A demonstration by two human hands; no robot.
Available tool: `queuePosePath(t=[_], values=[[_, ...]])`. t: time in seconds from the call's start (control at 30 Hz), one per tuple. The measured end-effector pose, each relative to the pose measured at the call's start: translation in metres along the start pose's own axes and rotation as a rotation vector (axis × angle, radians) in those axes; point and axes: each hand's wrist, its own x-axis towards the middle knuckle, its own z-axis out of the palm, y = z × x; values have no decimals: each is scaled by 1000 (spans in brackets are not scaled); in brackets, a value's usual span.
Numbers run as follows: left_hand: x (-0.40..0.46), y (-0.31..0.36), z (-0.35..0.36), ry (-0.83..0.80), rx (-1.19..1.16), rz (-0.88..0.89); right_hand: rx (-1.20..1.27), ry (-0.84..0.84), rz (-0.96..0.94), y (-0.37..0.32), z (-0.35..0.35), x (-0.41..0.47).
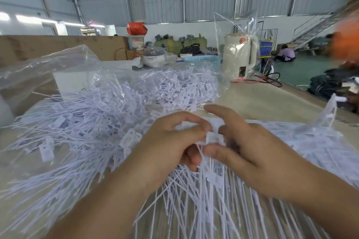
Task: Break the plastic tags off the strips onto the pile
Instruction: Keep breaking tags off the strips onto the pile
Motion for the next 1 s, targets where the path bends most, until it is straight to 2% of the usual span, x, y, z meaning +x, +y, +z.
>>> queuePosePath(t=[0.1, 0.2, 0.5, 0.57, 0.77, 0.9, 1.0], values=[[-2, -1, 4, -18, -9, -7, 11, -59, -19, 2, 0, -1], [-5, -1, 5, -57, 82, 48, -4, -71, -30, 3, -2, -2], [3, 0, -10, 86, 112, 124, -99, -18, 48, -6, -14, 1], [5, 1, -16, 122, 103, 133, -209, -49, 76, -5, -16, 1], [3, 0, -18, 69, 213, 77, -219, -186, 117, 4, -16, 1], [4, -1, -15, 95, 204, 87, -131, -115, 112, 6, -13, 1], [4, 0, -12, 114, 91, 98, -45, 4, 117, 6, -9, 2]])
